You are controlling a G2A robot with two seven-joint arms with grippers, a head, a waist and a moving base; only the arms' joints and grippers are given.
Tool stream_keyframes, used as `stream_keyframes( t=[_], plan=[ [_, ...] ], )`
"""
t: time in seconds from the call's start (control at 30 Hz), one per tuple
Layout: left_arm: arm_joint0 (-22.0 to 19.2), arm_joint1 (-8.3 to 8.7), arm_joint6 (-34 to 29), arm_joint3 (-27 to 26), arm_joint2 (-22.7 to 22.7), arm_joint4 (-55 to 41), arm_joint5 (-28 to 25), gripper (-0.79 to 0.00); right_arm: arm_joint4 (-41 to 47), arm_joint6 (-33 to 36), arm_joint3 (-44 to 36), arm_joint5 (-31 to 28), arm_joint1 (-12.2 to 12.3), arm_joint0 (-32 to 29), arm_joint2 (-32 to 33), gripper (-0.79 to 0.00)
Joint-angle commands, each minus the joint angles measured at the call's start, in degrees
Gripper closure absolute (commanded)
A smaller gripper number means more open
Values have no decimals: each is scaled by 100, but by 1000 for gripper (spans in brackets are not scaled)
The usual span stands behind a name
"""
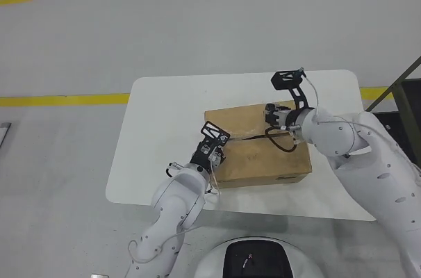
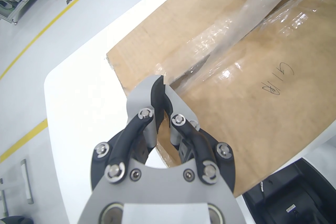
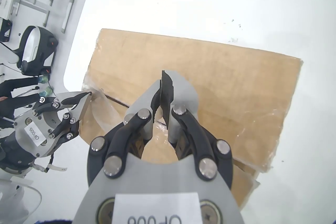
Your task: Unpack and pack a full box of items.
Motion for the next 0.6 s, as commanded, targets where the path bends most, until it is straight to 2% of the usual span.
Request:
stream_keyframes(
  t=[0.0,0.23,0.57],
  plan=[
    [-2,-4,-9,5,0,-1,-1,0,-1,-429,-78,-135,-2,-164,39,0],
    [16,-10,-33,-2,-20,22,0,0,-78,-1479,-260,-295,-17,-551,159,0],
    [24,-25,-43,20,-11,25,-6,0,-50,-2345,-636,-309,-38,-1173,319,0]
  ],
)
